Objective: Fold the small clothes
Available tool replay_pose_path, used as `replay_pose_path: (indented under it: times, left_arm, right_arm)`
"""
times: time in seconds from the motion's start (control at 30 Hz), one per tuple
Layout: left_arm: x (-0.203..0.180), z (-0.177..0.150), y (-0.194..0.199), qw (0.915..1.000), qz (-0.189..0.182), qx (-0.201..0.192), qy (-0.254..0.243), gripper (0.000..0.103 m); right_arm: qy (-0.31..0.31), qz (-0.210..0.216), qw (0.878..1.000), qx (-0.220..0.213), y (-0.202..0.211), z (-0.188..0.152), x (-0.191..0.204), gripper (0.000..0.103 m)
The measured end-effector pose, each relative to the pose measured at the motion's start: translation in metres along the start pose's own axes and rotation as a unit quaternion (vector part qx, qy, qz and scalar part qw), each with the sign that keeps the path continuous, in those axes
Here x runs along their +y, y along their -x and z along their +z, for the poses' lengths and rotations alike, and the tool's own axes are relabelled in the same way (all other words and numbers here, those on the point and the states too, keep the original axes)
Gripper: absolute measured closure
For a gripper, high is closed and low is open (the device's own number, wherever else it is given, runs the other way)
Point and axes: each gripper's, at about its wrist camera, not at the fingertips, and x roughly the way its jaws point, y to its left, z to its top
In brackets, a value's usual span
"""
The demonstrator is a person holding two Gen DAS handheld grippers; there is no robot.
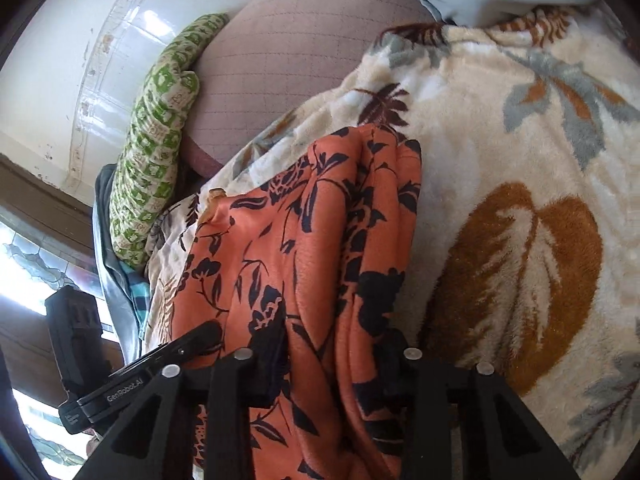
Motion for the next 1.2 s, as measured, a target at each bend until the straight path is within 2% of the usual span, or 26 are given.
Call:
replay_pose_path:
  times: [0.13,0.23,0.33,0.4,0.5,0.57,0.63,0.7,0.73,0.77,0.8,0.83,0.87,0.9,0.97,1.07,1.13,1.2]
  left_arm:
    - [-0.001,-0.009,0.05,0.9988,0.019,-0.042,-0.014,0.064]
    - [0.001,-0.021,0.093,0.9972,0.023,-0.069,-0.02,0.064]
    - [0.007,-0.039,0.128,0.9956,0.038,-0.082,-0.023,0.063]
    - [0.013,-0.055,0.14,0.9949,0.054,-0.082,-0.023,0.063]
    - [0.023,-0.079,0.139,0.9941,0.077,-0.072,-0.022,0.062]
    - [0.031,-0.095,0.128,0.9952,0.08,-0.055,-0.014,0.062]
    - [0.038,-0.109,0.111,0.9961,0.078,-0.041,-0.011,0.062]
    - [0.045,-0.121,0.083,0.9966,0.082,-0.005,0.001,0.06]
    - [0.05,-0.126,0.069,0.9956,0.094,0.006,0.003,0.049]
    - [0.055,-0.132,0.063,0.9946,0.103,-0.006,0.006,0.032]
    - [0.061,-0.136,0.06,0.9942,0.104,-0.019,0.017,0.026]
    - [0.066,-0.138,0.061,0.9939,0.102,-0.026,0.033,0.02]
    - [0.069,-0.14,0.064,0.9943,0.092,-0.029,0.047,0.019]
    - [0.072,-0.142,0.068,0.9946,0.083,-0.026,0.058,0.019]
    - [0.072,-0.145,0.078,0.9945,0.083,-0.018,0.062,0.019]
    - [0.062,-0.156,0.112,0.9896,0.13,-0.043,0.044,0.019]
    - [0.049,-0.17,0.14,0.9837,0.163,-0.07,0.032,0.018]
    - [0.037,-0.186,0.165,0.9776,0.188,-0.092,0.022,0.015]
  right_arm:
    - [0.036,0.025,0.999,-0.026,0.029,-0.009,0.039,0.071]
    - [0.039,0.066,0.996,-0.042,0.052,-0.019,0.059,0.072]
    - [0.025,0.108,0.993,-0.037,0.063,-0.033,0.074,0.072]
    - [0.018,0.118,0.992,-0.029,0.062,-0.048,0.082,0.072]
    - [0.016,0.106,0.994,-0.018,0.053,-0.07,0.09,0.072]
    - [0.009,0.095,0.995,-0.006,0.047,-0.087,0.088,0.072]
    - [0.01,0.068,0.998,-0.005,0.04,-0.105,0.08,0.072]
    - [-0.027,0.05,0.998,0.02,0.024,-0.12,0.058,0.072]
    - [-0.039,0.034,0.998,0.032,0.015,-0.128,0.049,0.072]
    - [-0.042,0.001,0.999,0.035,0.005,-0.134,0.04,0.072]
    - [-0.04,-0.02,0.998,0.037,-0.004,-0.139,0.031,0.065]
    - [-0.048,-0.021,0.998,0.038,-0.009,-0.142,0.024,0.058]
    - [-0.063,-0.007,0.997,0.034,-0.009,-0.141,0.018,0.049]
    - [-0.071,0.001,0.997,0.033,-0.005,-0.14,0.017,0.045]
    - [-0.065,-0.015,0.998,0.014,0.01,-0.141,0.018,0.04]
    - [-0.06,-0.01,0.998,-0.031,0.044,-0.147,0.024,0.04]
    - [-0.031,-0.011,0.997,-0.067,0.071,-0.155,0.036,0.04]
    - [0.009,-0.011,0.997,-0.081,0.095,-0.168,0.054,0.04]
